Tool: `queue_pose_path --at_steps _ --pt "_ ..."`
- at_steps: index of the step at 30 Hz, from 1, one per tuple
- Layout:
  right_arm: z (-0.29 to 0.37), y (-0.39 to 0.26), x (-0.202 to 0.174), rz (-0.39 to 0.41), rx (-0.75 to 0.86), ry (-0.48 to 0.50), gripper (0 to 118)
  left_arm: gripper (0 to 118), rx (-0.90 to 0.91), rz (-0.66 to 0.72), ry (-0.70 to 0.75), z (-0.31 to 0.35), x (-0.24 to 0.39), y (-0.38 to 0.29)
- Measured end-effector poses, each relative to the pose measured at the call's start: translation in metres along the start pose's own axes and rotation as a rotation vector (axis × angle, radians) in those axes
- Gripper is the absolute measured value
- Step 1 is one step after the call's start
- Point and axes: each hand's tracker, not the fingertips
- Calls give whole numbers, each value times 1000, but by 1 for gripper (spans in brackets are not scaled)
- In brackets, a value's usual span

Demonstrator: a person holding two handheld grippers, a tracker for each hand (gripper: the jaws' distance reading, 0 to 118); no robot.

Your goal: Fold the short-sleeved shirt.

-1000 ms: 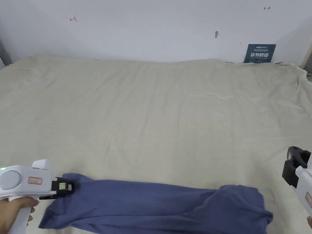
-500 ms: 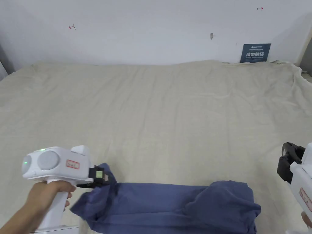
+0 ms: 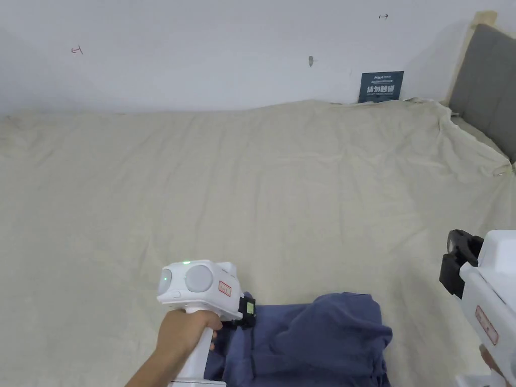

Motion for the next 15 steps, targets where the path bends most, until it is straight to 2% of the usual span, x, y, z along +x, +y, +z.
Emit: queue_pose_path --at_steps 4,5,6,7,8,10,12,15 --pt "3 -2 3 3 -5 -7 0 11 -4 13 29 -16 1 -6" --pt "3 -2 3 4 -7 -8 0 18 -1 14 36 -15 3 -7" --pt "3 -3 3 5 -7 -9 0 35 9 13 35 -14 3 -8" --pt "4 -3 3 4 -8 -9 0 35 20 12 31 -12 2 -9" --pt "5 -3 3 3 -8 -10 0 40 32 18 13 -7 1 -8" --pt "5 -2 3 0 -8 -10 0 79 58 45 -27 4 3 -9" --pt "5 -2 3 -2 -7 -8 0 108 100 70 -51 20 1 -11" --pt "6 1 1 -5 -2 -3 0 111 190 51 -71 52 -2 -15"
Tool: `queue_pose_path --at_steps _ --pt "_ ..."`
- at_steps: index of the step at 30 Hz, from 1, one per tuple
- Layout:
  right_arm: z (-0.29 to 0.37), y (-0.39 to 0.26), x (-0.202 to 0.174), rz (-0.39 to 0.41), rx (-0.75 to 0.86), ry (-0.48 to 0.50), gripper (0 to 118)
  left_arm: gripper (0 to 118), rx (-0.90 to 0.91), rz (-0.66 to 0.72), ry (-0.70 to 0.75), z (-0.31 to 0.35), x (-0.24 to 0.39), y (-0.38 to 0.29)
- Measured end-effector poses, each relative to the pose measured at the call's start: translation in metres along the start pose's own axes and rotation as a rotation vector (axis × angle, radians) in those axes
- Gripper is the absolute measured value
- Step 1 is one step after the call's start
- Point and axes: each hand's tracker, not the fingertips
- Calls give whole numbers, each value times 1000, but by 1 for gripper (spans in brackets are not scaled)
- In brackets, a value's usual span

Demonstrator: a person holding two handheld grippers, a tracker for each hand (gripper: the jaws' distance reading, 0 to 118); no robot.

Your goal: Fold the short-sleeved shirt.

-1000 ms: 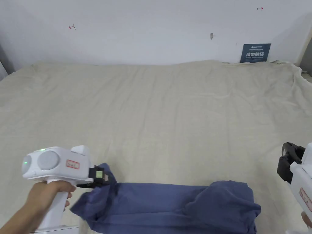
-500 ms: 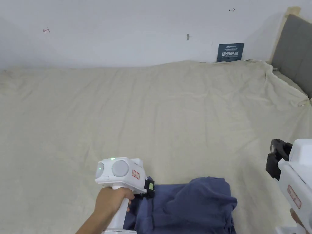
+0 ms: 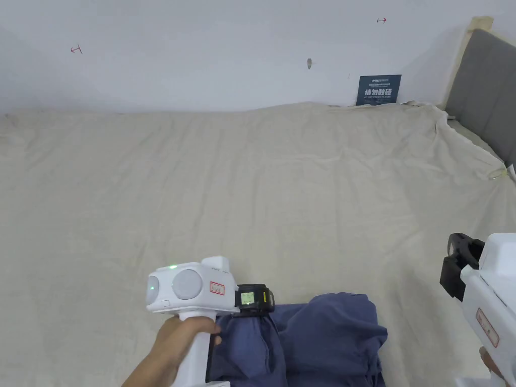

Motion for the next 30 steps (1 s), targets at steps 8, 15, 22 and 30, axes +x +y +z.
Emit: queue_pose_path --at_steps 8,15,22,30 --pt "2 5 -6 -4 16 17 0 111 193 -56 110 63 -28 -8" --pt "4 5 -6 -4 16 20 0 15 307 -74 176 62 -52 -31" --pt "6 1 3 -9 6 4 0 0 248 -99 177 17 -53 -55" --pt "6 -4 17 -10 -17 -23 0 0 149 -134 157 -39 -27 -77"
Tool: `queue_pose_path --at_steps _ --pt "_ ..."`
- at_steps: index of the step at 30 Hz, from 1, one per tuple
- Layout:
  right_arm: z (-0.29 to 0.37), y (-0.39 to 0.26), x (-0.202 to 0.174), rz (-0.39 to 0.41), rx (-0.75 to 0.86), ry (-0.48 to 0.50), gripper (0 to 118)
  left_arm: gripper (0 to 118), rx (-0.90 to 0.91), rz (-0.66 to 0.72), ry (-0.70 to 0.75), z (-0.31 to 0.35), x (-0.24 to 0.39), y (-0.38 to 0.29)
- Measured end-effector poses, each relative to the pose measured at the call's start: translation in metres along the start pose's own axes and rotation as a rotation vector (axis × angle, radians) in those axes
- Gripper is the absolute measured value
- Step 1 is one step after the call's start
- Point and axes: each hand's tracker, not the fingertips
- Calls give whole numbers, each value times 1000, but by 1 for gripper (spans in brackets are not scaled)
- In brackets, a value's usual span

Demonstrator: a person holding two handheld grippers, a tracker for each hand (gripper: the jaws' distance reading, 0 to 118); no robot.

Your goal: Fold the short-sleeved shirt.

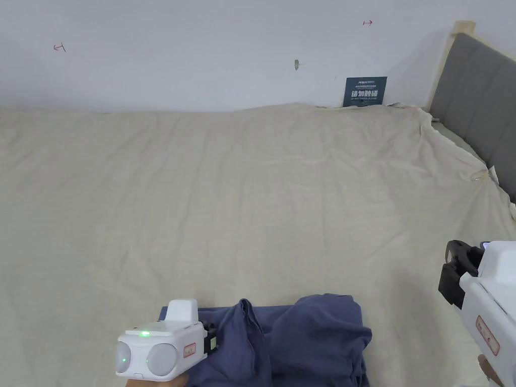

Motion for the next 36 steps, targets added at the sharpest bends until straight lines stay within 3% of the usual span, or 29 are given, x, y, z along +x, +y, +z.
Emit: queue_pose_path --at_steps 9,18,25,36 --pt "1 -3 13 -6 -12 -29 0 0 -19 -107 -17 -20 43 3" --pt "3 -5 16 -8 -16 -35 0 0 -43 -103 -63 -29 64 8" --pt "7 1 12 -6 -3 -20 0 0 13 24 -140 13 33 30" --pt "5 9 -11 15 18 31 0 0 -11 135 -191 87 -75 66"
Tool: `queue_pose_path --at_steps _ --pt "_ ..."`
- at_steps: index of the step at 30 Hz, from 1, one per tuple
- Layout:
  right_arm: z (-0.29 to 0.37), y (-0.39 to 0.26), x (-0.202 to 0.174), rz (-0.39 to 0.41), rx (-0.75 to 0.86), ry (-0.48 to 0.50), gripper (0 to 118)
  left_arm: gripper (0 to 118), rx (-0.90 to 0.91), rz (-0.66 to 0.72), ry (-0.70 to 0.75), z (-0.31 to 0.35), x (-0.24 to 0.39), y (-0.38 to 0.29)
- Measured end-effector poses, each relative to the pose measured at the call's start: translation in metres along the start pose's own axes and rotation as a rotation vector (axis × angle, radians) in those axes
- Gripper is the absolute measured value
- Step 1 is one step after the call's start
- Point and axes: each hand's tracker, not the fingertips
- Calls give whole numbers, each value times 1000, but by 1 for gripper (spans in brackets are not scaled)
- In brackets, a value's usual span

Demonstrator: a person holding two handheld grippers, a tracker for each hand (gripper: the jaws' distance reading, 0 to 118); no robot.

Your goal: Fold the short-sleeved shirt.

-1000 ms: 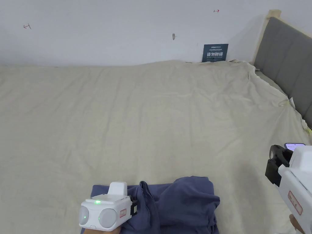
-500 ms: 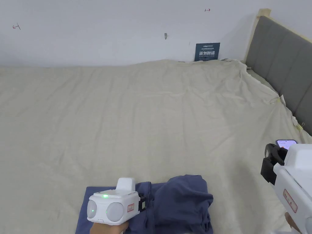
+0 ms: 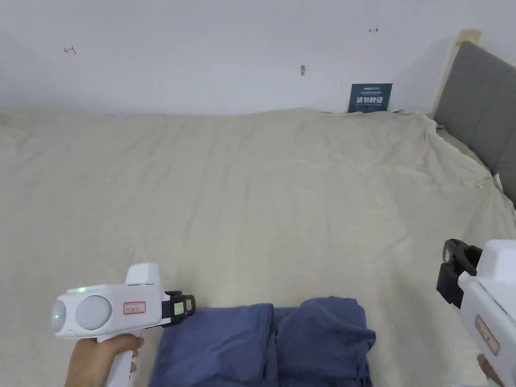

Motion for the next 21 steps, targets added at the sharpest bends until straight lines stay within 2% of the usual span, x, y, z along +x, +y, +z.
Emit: queue_pose_path --at_steps 4,6,8,10,11,21 --pt "-2 0 -9 3 -4 11 0 0 -40 40 9 0 -33 -4" --pt "-3 -1 -12 3 -10 18 0 8 -88 109 -26 -5 -52 -8" --pt "-3 -1 -15 9 -14 22 0 25 -125 170 -32 -12 -67 -14" --pt "-4 -1 -17 16 -19 25 0 61 -166 210 -15 -21 -76 -19" --pt "-4 -2 -17 19 -22 27 0 70 -182 211 30 -26 -78 -21" --pt "-8 -4 -18 36 -46 12 0 72 -203 210 -35 -58 -80 -31"
